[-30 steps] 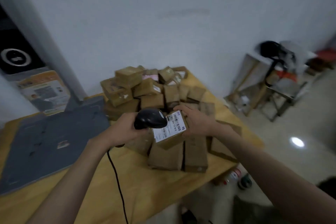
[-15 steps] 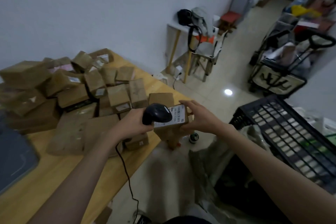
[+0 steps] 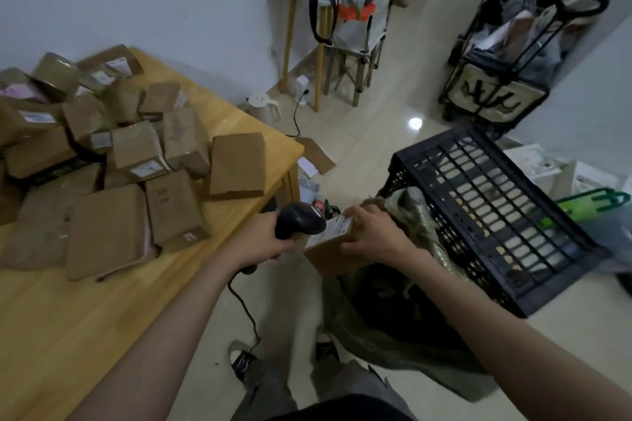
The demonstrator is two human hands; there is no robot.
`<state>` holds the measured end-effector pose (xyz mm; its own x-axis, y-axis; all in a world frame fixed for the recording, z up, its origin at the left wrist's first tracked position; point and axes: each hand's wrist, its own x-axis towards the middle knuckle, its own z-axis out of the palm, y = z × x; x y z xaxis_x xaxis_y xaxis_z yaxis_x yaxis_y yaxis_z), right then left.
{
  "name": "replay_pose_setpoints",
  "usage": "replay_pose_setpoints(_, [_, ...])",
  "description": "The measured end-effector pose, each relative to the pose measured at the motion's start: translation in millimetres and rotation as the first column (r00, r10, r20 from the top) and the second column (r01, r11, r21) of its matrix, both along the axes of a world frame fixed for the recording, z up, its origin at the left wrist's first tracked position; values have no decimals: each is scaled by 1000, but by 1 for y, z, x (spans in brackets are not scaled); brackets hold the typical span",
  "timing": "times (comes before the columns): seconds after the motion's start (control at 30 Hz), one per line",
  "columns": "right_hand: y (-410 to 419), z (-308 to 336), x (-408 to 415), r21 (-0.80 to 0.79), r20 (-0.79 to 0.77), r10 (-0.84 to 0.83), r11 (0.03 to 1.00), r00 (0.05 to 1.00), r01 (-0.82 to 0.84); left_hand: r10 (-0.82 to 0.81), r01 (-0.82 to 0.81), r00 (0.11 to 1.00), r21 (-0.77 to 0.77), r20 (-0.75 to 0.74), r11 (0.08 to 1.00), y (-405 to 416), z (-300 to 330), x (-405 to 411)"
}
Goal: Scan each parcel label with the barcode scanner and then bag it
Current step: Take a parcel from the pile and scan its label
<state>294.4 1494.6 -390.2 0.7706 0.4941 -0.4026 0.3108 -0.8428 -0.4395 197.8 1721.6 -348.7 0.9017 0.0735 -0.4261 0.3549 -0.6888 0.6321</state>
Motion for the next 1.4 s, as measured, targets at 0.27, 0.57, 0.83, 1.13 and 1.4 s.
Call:
replay_pose_setpoints(0.27, [-76, -57, -36, -146, -168, -39, 989, 985, 15, -84, 76, 990, -71, -115, 995, -69, -54, 7])
replay_pose_setpoints(0.57, [-141, -121, -62, -276, -213, -74, 961, 974, 13, -166, 140, 971, -154, -175, 978, -116, -94, 6])
replay_pose_setpoints(0.83, [-164, -127, -63, -393, -373, -138, 919, 918, -21, -193, 170, 972, -165, -135, 972, -125, -86, 12])
replay_pose_setpoints(1.13, [-105, -55, -8, -211, -297, 40, 972, 954, -106, -94, 89, 994, -96, -51, 991, -88, -42, 12])
replay_pose_setpoints(1.4, [14, 26, 19, -95, -121, 279, 952, 953, -291, 189, -186, 981, -52, 48, 981, 4, 12, -24])
